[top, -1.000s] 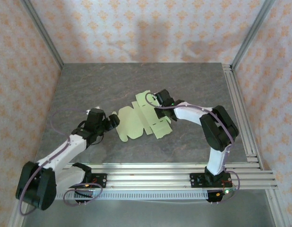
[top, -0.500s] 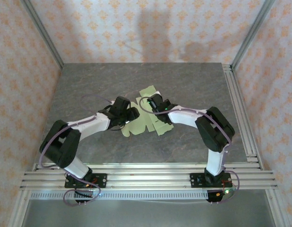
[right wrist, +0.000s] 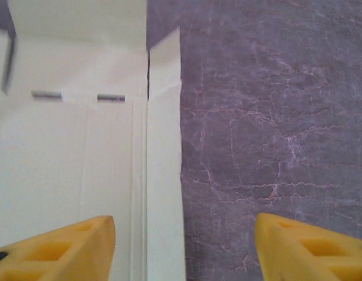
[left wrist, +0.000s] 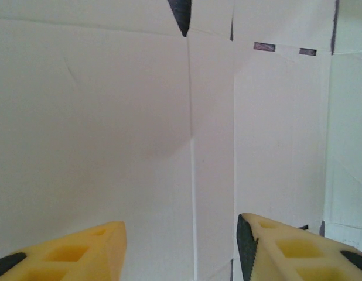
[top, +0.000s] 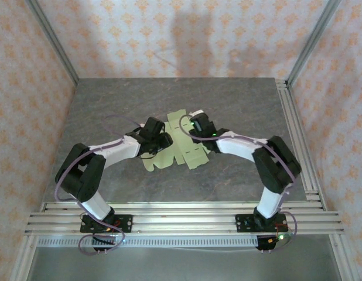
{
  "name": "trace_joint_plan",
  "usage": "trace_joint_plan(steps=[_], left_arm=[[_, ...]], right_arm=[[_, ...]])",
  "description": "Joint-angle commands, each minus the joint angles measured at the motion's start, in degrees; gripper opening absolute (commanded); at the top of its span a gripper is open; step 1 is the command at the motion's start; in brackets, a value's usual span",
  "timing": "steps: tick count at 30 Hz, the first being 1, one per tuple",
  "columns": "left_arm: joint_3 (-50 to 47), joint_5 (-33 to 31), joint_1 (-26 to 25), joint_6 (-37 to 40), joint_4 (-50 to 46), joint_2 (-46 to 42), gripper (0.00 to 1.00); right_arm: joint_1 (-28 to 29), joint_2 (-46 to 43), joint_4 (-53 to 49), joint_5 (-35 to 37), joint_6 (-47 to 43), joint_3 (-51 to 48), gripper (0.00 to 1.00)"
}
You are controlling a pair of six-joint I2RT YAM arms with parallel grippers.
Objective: Fold the paper box
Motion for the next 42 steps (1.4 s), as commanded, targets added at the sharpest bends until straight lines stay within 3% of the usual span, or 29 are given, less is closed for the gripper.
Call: trace_joint_plan(steps=[1, 4, 8, 10, 22, 33, 37, 42], left_arm=[[2.17, -1.71, 0.11, 1.12, -2.68, 1.57, 0.50], [3.49, -2.23, 0.02, 2.31, -4.18, 2.91, 0.42], [4.47, -3.15, 0.09, 3.73, -6.40, 4.63, 0.22], [4.60, -3.88, 0.07, 4.32, -7.71, 5.27, 0.17], [2.06, -3.03, 0.05, 3.63, -6.56, 7.24, 0.13], [2.61, -2.58, -0.04, 3.82, -6.21, 7.62, 0.13], [2.71, -2.46, 0.00, 3.99, -6.20, 7.72, 0.13], [2.71, -2.07, -0.01, 3.77, -5.76, 7.96, 0.13]], right_arm=[[-4.19, -5.32, 7.18, -13.72, 9.16, -3.72, 0.69], [-9.77, -5.22, 8.85, -22.20, 18.40, -4.77, 0.69], [-15.99, 0.75, 5.86, -33.52, 25.84, -1.69, 0.56], [-17.05, 3.45, 4.46, -37.17, 26.81, -0.12, 0.50], [-16.73, 11.25, 3.51, -46.09, 24.77, 4.04, 0.19], [-10.39, 14.44, -7.67, -35.87, 16.37, 9.74, 0.20], [-7.25, 16.65, -14.31, -26.52, 12.86, 13.24, 0.20], [-2.78, 21.22, -25.07, -8.27, 6.39, 19.64, 0.20]])
